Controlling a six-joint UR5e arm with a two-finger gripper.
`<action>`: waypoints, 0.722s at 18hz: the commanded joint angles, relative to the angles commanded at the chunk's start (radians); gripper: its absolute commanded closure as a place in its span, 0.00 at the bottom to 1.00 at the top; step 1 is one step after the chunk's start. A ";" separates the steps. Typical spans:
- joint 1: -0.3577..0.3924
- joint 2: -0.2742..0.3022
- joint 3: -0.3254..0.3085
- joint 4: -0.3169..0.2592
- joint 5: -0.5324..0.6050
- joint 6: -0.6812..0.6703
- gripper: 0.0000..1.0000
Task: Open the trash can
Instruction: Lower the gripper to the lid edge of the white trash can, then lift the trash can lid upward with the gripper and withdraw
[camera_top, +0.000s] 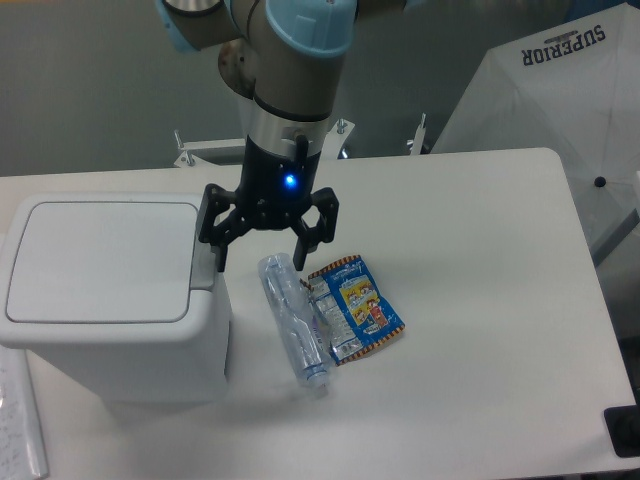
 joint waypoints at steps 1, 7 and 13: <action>0.000 0.000 0.000 0.000 -0.002 0.000 0.00; -0.011 -0.003 -0.002 0.000 0.005 0.000 0.00; -0.011 -0.003 -0.005 0.000 0.006 0.000 0.00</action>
